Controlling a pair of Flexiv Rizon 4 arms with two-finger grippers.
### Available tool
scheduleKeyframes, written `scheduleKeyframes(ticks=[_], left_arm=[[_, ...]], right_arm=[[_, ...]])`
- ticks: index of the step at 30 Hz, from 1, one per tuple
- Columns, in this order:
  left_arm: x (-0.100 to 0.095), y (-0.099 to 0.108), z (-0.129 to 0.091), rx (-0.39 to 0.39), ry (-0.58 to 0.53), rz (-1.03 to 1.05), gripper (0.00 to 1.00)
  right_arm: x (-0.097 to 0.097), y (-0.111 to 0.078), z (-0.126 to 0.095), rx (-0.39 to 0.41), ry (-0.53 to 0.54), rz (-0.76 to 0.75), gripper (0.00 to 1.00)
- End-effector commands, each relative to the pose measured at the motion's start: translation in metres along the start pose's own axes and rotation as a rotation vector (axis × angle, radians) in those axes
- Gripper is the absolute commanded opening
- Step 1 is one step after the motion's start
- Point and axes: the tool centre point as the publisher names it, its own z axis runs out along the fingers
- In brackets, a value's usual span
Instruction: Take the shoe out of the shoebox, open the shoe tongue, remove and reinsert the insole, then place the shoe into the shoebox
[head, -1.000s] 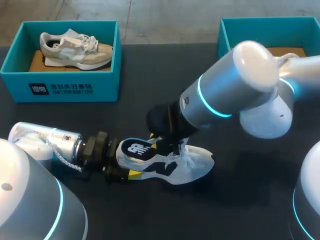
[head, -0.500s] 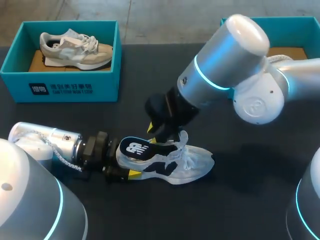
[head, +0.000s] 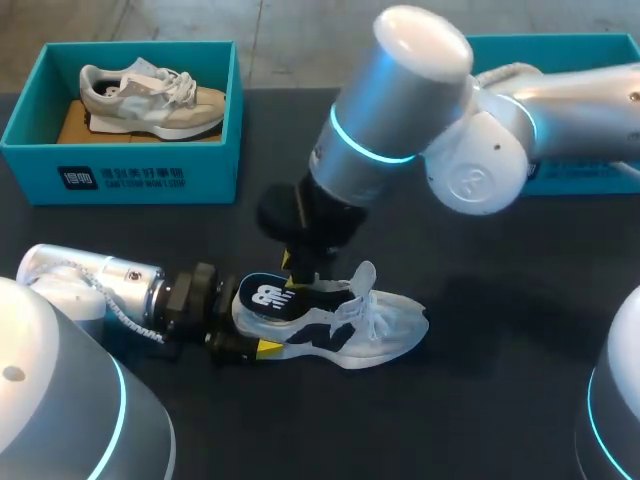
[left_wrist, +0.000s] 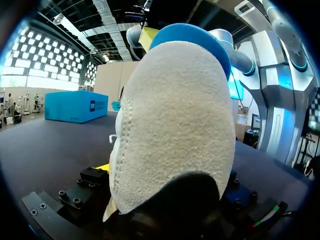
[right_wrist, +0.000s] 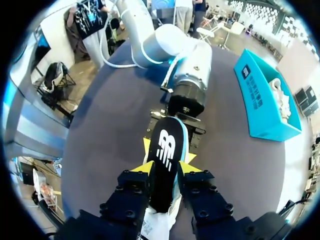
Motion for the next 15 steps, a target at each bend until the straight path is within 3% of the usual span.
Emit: scheduleKeyframes(ticks=[1, 8, 15], left_arm=[[-0.0014, 0.002, -0.001, 0.001, -0.001, 0.0, 0.0], [-0.0014, 0.002, -0.001, 0.001, -0.001, 0.0, 0.0], [-0.0014, 0.002, -0.001, 0.001, -0.001, 0.0, 0.0]], right_arm=[[0.0003, 0.0029, 0.0004, 0.028, -0.003, 0.001, 0.27], [0.0003, 0.0029, 0.0004, 0.028, -0.003, 0.001, 0.24], [-0.0044, 0.004, 0.0005, 0.036, 0.024, 0.01, 0.43]])
